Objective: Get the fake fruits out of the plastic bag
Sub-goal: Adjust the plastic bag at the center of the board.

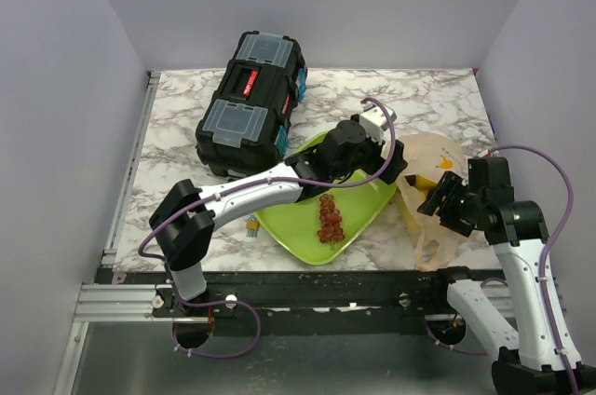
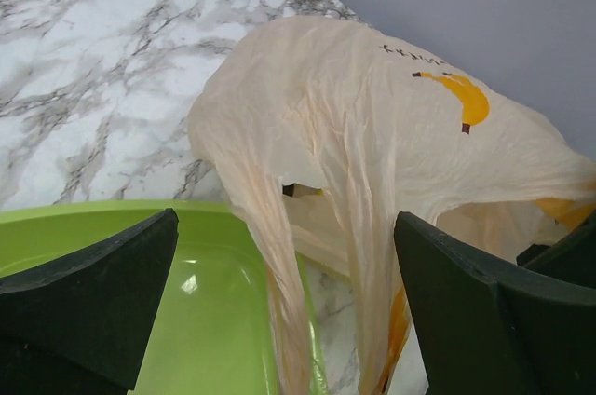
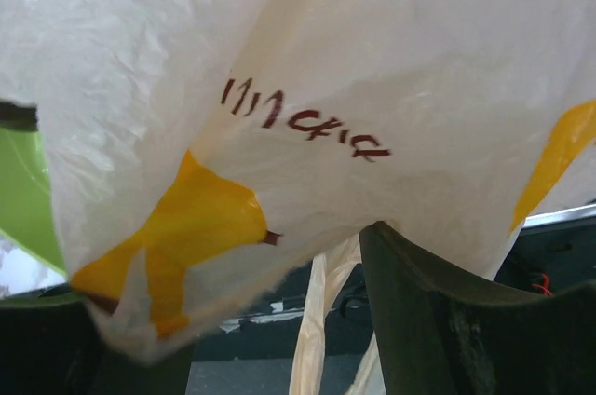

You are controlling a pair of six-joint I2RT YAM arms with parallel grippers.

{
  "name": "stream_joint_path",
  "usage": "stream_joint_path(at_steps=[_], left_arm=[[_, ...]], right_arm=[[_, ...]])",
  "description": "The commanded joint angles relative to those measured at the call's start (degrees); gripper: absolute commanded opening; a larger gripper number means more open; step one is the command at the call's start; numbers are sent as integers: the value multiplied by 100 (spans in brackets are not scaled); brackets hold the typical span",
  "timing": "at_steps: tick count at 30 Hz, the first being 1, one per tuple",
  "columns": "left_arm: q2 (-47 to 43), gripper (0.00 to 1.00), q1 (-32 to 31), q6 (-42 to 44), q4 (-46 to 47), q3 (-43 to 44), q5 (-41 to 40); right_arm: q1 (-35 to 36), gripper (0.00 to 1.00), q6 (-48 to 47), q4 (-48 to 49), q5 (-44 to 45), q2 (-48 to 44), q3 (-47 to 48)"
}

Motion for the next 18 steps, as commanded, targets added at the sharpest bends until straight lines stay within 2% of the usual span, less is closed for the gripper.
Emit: stream_joint_path(at_steps=[1, 3, 5, 7, 10, 13, 14, 15, 16, 17, 18], left_arm=[[158, 99, -34, 80, -287, 387, 656], [134, 97, -34, 113, -146, 216, 1035], [208, 87, -5, 78, -273, 324, 1252], [360, 75, 51, 84, -569, 616, 1486], [522, 43, 97, 142, -919, 950, 1598], [581, 25, 107, 125, -929, 1068, 1757], [597, 24, 107, 124, -1007, 1148, 1780], [600, 28, 106, 140, -1058, 1183, 1830], [576, 38, 99, 176, -1085, 1180, 1851], [517, 55, 89, 226, -1127, 1147, 1813], [443, 64, 74, 283, -1164, 1095, 1735]], right_arm=[[11, 67, 255, -134, 760, -78, 148], [8, 67, 328, -42, 889, -140, 141], [12, 67, 369, 63, 1014, -251, 101], [6, 67, 437, 165, 1193, -364, 71], [6, 67, 667, 319, 1564, -597, 78], [7, 66, 1008, 521, 2001, -1019, -6], [8, 66, 1109, 592, 2075, -1182, -35], [12, 65, 1175, 668, 2102, -1305, -72], [12, 65, 1200, 733, 2090, -1416, -94], [10, 65, 1168, 811, 2022, -1492, -120], [7, 65, 1100, 869, 1942, -1547, -136]])
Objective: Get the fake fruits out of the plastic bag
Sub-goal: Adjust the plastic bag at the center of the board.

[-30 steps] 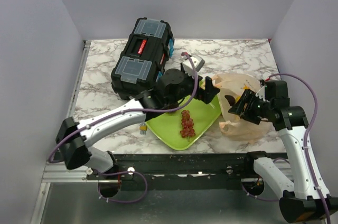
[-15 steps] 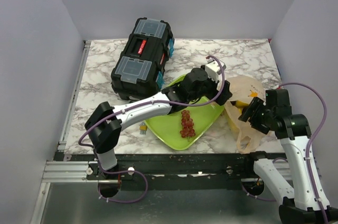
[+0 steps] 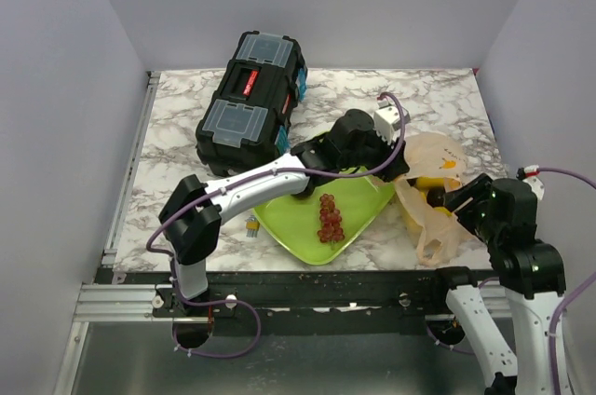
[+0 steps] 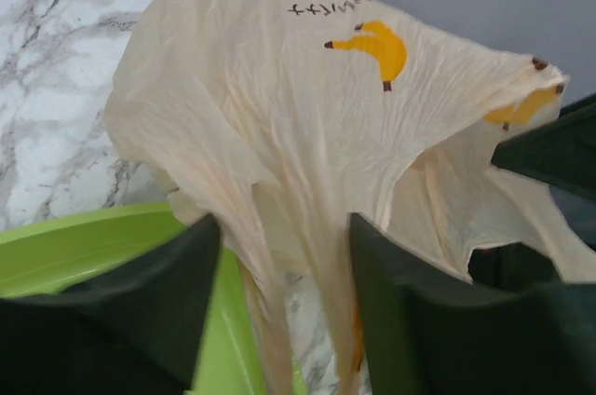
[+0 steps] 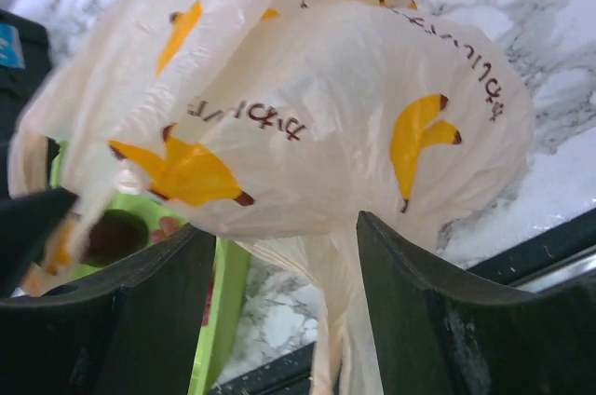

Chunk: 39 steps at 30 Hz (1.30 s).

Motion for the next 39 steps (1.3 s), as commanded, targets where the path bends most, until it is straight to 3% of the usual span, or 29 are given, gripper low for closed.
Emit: stream_joint_path(at_steps=[1, 5, 12, 19, 20, 22, 28, 29, 34, 39], left_arm=[[-196, 70, -38, 277, -296, 13, 113], [-425, 87, -116, 614, -633, -27, -447], [-654, 95, -137, 485, -570, -681, -681], [-549, 99, -137, 444, -475, -651, -696], [-516, 96, -137, 528, -477, -626, -795], [-385, 79, -132, 661, -635, -423, -908], [-362, 4, -136, 743, -747, 135, -828], [-339, 0, -137, 757, -773, 270, -823], [-232, 0, -137, 765, -1244, 945, -605], [-454, 0, -132, 233, -1478, 1402, -143]], right_arm=[[7, 65, 111, 461, 179, -283, -142], [12, 65, -265, 244, -328, -80, -48], [6, 66, -747, -421, -2118, 172, 399], [6, 67, -1024, -453, -2315, 104, 121], [8, 67, -1032, -384, -2418, 98, 59], [6, 67, -1077, -201, -2802, 116, -4], [3, 65, -1571, 439, -4165, -105, 94], [7, 65, -1638, 491, -4213, -140, 155], [10, 65, -1792, 610, -4485, 101, 381], [6, 63, -1292, 169, -3599, 487, 222]])
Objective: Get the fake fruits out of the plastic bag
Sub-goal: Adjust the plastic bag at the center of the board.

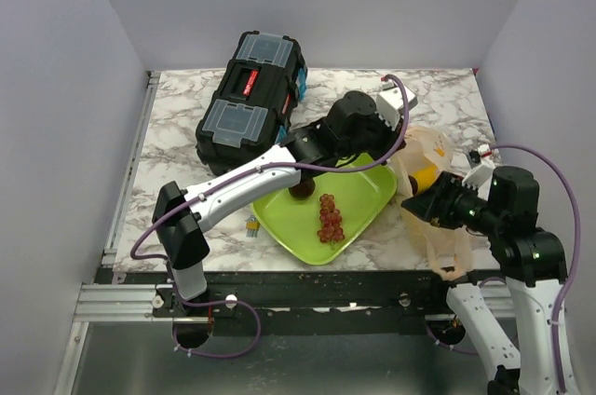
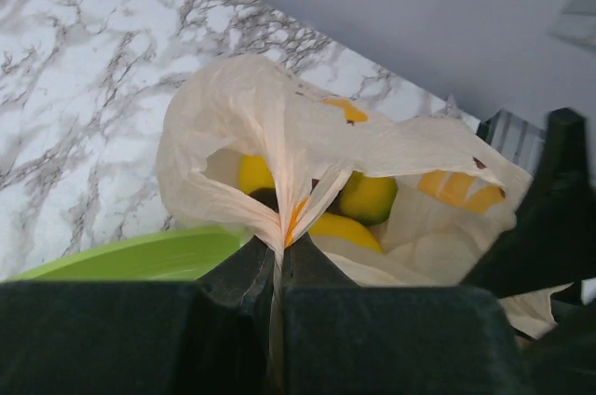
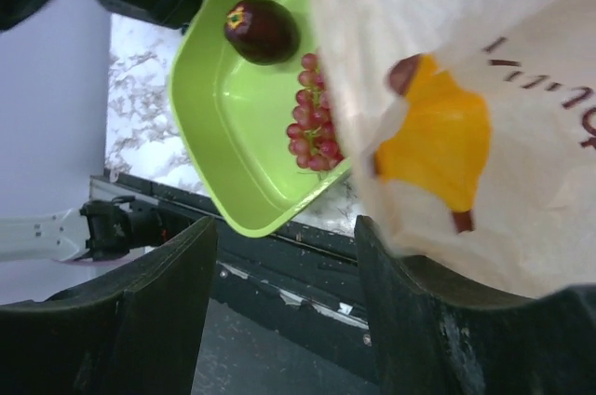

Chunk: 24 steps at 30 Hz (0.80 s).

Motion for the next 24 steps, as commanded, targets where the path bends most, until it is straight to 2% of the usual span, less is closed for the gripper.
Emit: stream_joint_path(at_steps=[1, 4, 5, 6, 7, 8, 10, 13, 14, 16, 17, 18, 20, 22, 24], left_arm=[[-201, 0, -31, -499, -321, 499, 562], [-41, 0, -30, -693, -495, 993, 859], [44, 0, -30, -747, -532, 1192, 926], [147, 0, -30, -779, -605, 1381, 962], [258, 0, -30, -792, -696, 1634, 993], [363, 0, -30, -802, -825, 1849, 1018], [498, 0, -21, -803, -961, 2155, 1086], [565, 0, -12, -788, -963, 2136, 1137], [575, 0, -4, -777, -958, 2052, 1137], [625, 0, 35, -800, -951, 1948, 1136], [676, 0, 61, -811, -974, 1948, 1156], [723, 0, 87, -807, -1004, 1994, 1193], [833, 0, 142, -762, -1107, 2133, 1228], [971, 0, 201, -724, -1286, 2382, 1302], [1031, 0, 254, -753, -1405, 2561, 1469]], right_arm=[[11, 63, 431, -513, 916, 359, -131], [6, 62, 1038, -1304, 2659, 475, -270], [6, 59, 1319, -1514, 3349, 464, -380], [13, 35, 1486, -1603, 3669, 427, -443], [4, 29, 1675, -1691, 3843, 376, -444], [5, 29, 2052, -1865, 4118, 336, -370], [7, 35, 2372, -1989, 4289, 223, -245], [14, 39, 2347, -1948, 4107, 256, 7], [10, 44, 2221, -1830, 3963, 283, 110], [10, 57, 1551, -1301, 3323, 282, 237], [6, 65, 1233, -1100, 3025, 292, 363], [6, 78, 1080, -939, 2822, 349, 502], [10, 93, 722, -648, 2430, 432, 791], [6, 98, 566, -424, 2303, 564, 982], [11, 96, 605, -140, 2193, 724, 1022]])
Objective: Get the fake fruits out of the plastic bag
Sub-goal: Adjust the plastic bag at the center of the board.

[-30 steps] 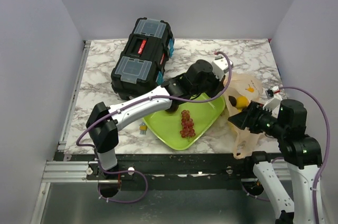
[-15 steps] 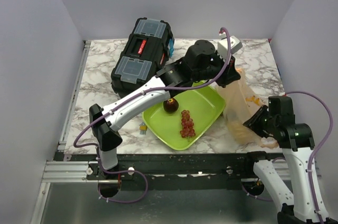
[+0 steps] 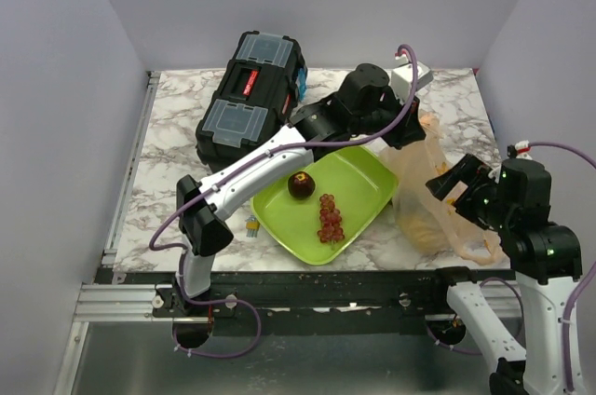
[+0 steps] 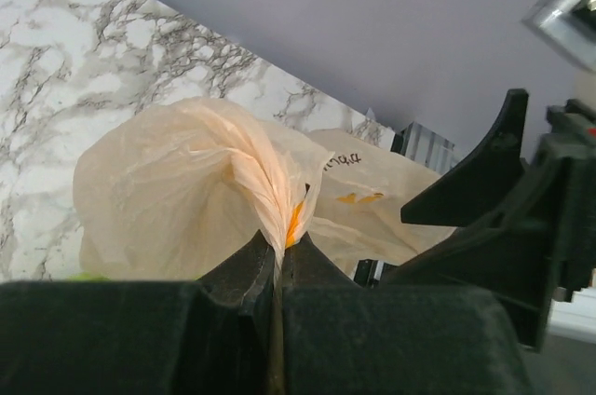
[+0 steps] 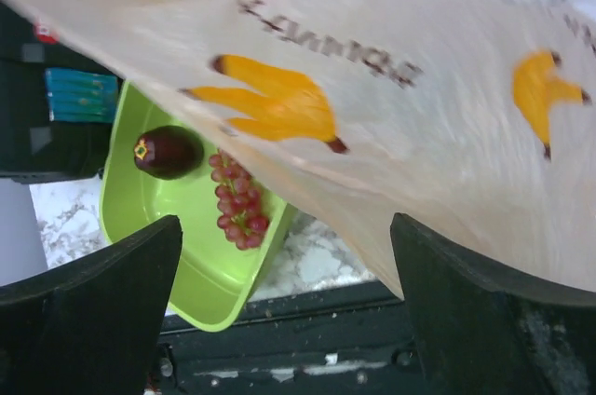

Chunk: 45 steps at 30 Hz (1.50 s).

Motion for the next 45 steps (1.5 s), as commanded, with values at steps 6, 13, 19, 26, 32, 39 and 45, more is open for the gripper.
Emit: stream_joint_path(at_steps=[6, 13, 19, 26, 32, 39, 45], left_arm=[[53, 0, 140, -50, -451, 403, 544], [8, 0, 150, 96, -472, 441, 461], [142, 0, 179, 105, -634, 663, 464], [122, 33, 284, -11, -942, 757, 435], [-1078, 84, 320, -46, -612, -715, 409], [-2978, 99, 320, -37, 257, -3043, 679], [-3695, 95, 320, -235, 323, -4052, 517]], right_arm=[[10, 56, -256, 1825, -205, 426, -193], [7, 54, -570, 1954, 662, 492, -334], [7, 81, -974, 2308, -1699, 684, -600], [10, 62, -143, 3645, -5335, 657, -1737], [8, 90, -606, 2654, -4006, 482, -1429], [6, 97, -1236, 1417, -2241, 566, -691], [6, 97, -1349, 1125, -1830, 262, -197]])
